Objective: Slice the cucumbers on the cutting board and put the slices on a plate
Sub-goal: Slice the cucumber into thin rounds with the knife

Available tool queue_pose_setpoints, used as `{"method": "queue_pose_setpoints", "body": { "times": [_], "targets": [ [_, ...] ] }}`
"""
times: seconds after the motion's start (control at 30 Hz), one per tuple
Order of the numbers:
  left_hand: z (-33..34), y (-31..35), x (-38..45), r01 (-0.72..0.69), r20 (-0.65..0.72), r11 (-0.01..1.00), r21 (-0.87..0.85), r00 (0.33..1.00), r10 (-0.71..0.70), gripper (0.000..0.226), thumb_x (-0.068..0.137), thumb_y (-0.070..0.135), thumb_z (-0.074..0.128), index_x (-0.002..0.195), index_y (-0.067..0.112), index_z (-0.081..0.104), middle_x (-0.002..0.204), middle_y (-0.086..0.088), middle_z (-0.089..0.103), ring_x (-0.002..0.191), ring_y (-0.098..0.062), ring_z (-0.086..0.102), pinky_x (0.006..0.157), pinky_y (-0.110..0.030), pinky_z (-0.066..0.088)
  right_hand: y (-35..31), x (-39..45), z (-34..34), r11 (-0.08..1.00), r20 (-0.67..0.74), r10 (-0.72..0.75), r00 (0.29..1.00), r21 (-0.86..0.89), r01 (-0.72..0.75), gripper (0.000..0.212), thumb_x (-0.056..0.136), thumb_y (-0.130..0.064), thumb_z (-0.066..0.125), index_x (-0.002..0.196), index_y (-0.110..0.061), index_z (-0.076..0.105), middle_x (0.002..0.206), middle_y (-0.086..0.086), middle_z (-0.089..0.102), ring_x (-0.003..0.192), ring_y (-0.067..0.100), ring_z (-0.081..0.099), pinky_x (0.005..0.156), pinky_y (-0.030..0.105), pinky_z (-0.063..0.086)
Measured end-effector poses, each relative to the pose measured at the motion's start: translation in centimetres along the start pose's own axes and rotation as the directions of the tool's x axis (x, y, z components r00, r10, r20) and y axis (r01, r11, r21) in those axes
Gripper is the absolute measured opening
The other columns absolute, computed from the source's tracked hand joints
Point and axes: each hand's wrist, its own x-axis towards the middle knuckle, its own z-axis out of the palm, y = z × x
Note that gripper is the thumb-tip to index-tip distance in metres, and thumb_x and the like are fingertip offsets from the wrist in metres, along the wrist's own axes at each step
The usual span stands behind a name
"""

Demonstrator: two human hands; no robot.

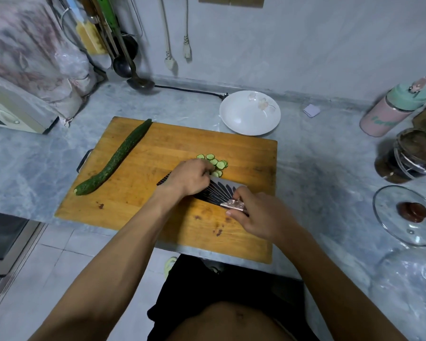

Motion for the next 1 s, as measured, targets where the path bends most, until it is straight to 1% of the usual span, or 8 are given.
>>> {"method": "queue_pose_setpoints", "body": {
  "times": [0.13, 0.3, 0.4, 0.53, 0.67, 0.73, 0.83, 1.0],
  "targets": [
    [-0.7, -0.3, -1.9, -0.096, -0.332, 0.977, -0.188, 0.943, 0.029, 0.041, 0.083, 0.007, 0.047, 0.115, 0.016, 0.071, 0.121, -0.002, 0.067, 0.113, -0.020, 0.059, 0.097, -0.024, 0.045, 0.1, 0.0, 0.5, 0.985, -0.020, 0.084, 0.996, 0.156, -0.079, 0.041, 0.098, -0.050, 0.054, 0.124, -0.019, 0.050, 0.096, -0.006, 0.068, 0.077, 0.013, 0.062, 0.062, 0.030, 0.046],
    [0.0, -1.6, -6.6, -0.179, -0.701, 0.921, -0.347, 0.701, -0.128, 0.033, 0.077, 0.001, 0.048, 0.095, 0.011, 0.075, 0.097, 0.003, 0.070, 0.093, -0.007, 0.060, 0.084, -0.017, 0.046, 0.5, -0.1, 1.3, 0.886, -0.034, 0.191, 0.981, 0.437, -0.157, 0.030, 0.100, -0.044, 0.052, 0.119, -0.023, 0.062, 0.082, -0.011, 0.064, 0.066, 0.001, 0.057, 0.057, 0.024, 0.042],
    [2.3, -3.7, -7.7, -0.041, -0.639, 0.943, -0.331, 0.745, -0.191, 0.029, 0.080, 0.008, 0.051, 0.097, 0.013, 0.074, 0.100, 0.001, 0.069, 0.094, -0.013, 0.061, 0.085, -0.027, 0.050, -0.3, -0.3, 1.2, 0.825, -0.047, 0.170, 0.984, 0.553, -0.116, 0.031, 0.104, -0.041, 0.045, 0.094, -0.019, 0.066, 0.070, 0.008, 0.062, 0.061, 0.017, 0.059, 0.060, 0.038, 0.045],
    [5.5, -5.8, -7.3, 0.100, -0.507, 0.983, -0.151, 0.846, -0.164, 0.021, 0.089, 0.021, 0.063, 0.108, 0.017, 0.072, 0.111, -0.001, 0.068, 0.098, -0.023, 0.061, 0.079, -0.032, 0.052, -2.4, -0.2, 0.6, 0.748, -0.007, 0.136, 0.991, 0.657, -0.098, 0.037, 0.106, -0.037, 0.043, 0.078, -0.016, 0.057, 0.068, 0.022, 0.053, 0.047, 0.009, 0.044, 0.050, 0.026, 0.034],
    [7.2, -5.8, -7.3, 0.103, -0.550, 0.978, -0.183, 0.814, -0.188, 0.022, 0.092, 0.023, 0.063, 0.109, 0.014, 0.073, 0.112, -0.001, 0.068, 0.096, -0.023, 0.064, 0.072, -0.032, 0.054, -4.0, -0.2, 1.1, 0.725, 0.047, 0.072, 0.996, 0.684, -0.085, 0.034, 0.105, -0.038, 0.044, 0.074, -0.035, 0.058, 0.061, 0.007, 0.046, 0.051, 0.016, 0.043, 0.050, 0.031, 0.032],
    [7.7, -5.8, -7.5, 0.078, -0.582, 0.984, -0.163, 0.798, -0.160, 0.020, 0.090, 0.016, 0.065, 0.107, 0.010, 0.074, 0.112, -0.004, 0.069, 0.096, -0.026, 0.065, 0.073, -0.033, 0.055, -4.5, -0.2, 1.7, 0.753, 0.038, 0.047, 0.998, 0.656, -0.061, 0.034, 0.106, -0.039, 0.044, 0.075, -0.033, 0.058, 0.058, -0.001, 0.043, 0.053, 0.022, 0.043, 0.051, 0.036, 0.033],
    [8.1, -5.9, -7.7, 0.041, -0.590, 0.988, -0.147, 0.798, -0.121, 0.021, 0.087, 0.007, 0.067, 0.107, 0.007, 0.074, 0.114, -0.008, 0.069, 0.100, -0.029, 0.064, 0.077, -0.033, 0.054, -5.0, -0.4, 2.3, 0.795, 0.037, 0.036, 0.999, 0.605, -0.051, 0.028, 0.105, -0.041, 0.044, 0.088, -0.034, 0.065, 0.058, -0.004, 0.046, 0.055, 0.025, 0.050, 0.051, 0.035, 0.035],
    [8.5, -6.1, -7.6, -0.004, -0.611, 0.991, -0.133, 0.788, -0.079, 0.022, 0.084, 0.001, 0.069, 0.104, 0.004, 0.075, 0.115, -0.012, 0.069, 0.100, -0.031, 0.065, 0.083, -0.032, 0.052, -5.3, -0.6, 1.9, 0.833, 0.025, 0.031, 0.999, 0.552, -0.040, 0.030, 0.105, -0.040, 0.043, 0.078, -0.043, 0.056, 0.061, -0.001, 0.054, 0.059, 0.022, 0.056, 0.052, 0.032, 0.037]
  ]
}}
